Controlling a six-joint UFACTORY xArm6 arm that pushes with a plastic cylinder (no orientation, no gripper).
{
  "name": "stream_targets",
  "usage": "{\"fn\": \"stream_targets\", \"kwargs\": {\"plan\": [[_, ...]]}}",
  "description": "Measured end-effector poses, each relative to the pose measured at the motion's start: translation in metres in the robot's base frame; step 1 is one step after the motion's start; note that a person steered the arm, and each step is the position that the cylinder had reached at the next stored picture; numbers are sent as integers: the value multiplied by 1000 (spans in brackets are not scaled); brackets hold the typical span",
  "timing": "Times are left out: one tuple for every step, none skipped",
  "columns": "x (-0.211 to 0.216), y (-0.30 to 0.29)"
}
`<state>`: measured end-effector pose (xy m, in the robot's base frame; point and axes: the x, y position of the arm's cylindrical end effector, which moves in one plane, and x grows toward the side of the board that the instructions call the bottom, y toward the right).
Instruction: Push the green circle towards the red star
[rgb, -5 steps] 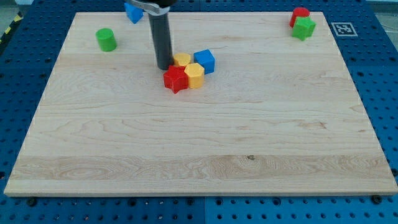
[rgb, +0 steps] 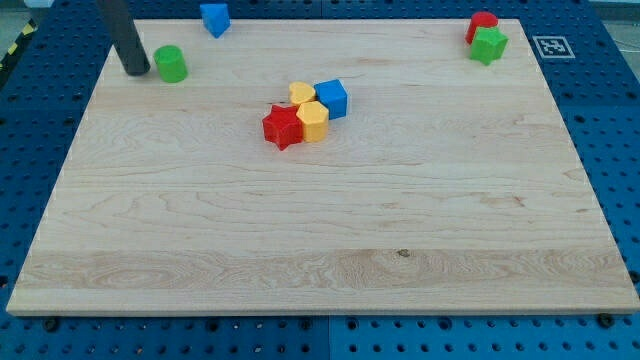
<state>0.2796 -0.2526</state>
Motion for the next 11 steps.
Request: {"fn": "stream_targets", "kwargs": {"plan": [[-26,15],[-9,64],[42,99],[73,107],[38,107],[3,103],[-16,76],[-6,40],[45,41],[114,54],[159,70]]}}
